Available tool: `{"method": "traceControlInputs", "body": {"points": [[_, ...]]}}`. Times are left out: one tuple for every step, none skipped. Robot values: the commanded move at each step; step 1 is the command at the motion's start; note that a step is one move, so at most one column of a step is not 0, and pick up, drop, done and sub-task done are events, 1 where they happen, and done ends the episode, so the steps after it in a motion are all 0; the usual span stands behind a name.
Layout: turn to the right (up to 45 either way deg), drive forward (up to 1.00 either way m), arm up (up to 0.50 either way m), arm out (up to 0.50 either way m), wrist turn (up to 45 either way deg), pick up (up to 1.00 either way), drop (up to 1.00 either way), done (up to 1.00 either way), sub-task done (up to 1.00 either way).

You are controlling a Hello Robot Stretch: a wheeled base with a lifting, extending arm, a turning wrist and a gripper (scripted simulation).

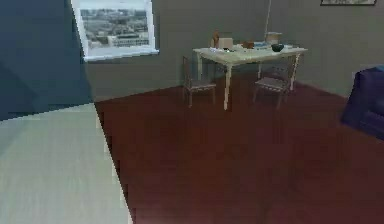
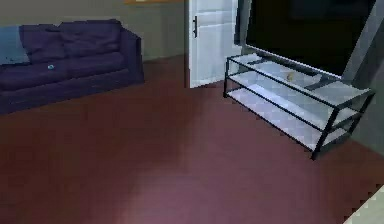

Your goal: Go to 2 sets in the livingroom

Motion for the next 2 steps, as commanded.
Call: {"method": "traceControlInputs", "body": {"points": [[45.0, 0.0, 0.0, 0.0, 0.0, 0.0, 0.0, 0.0, 0.0], [45.0, 0.0, 0.0, 0.0, 0.0, 0.0, 0.0, 0.0, 0.0]]}}
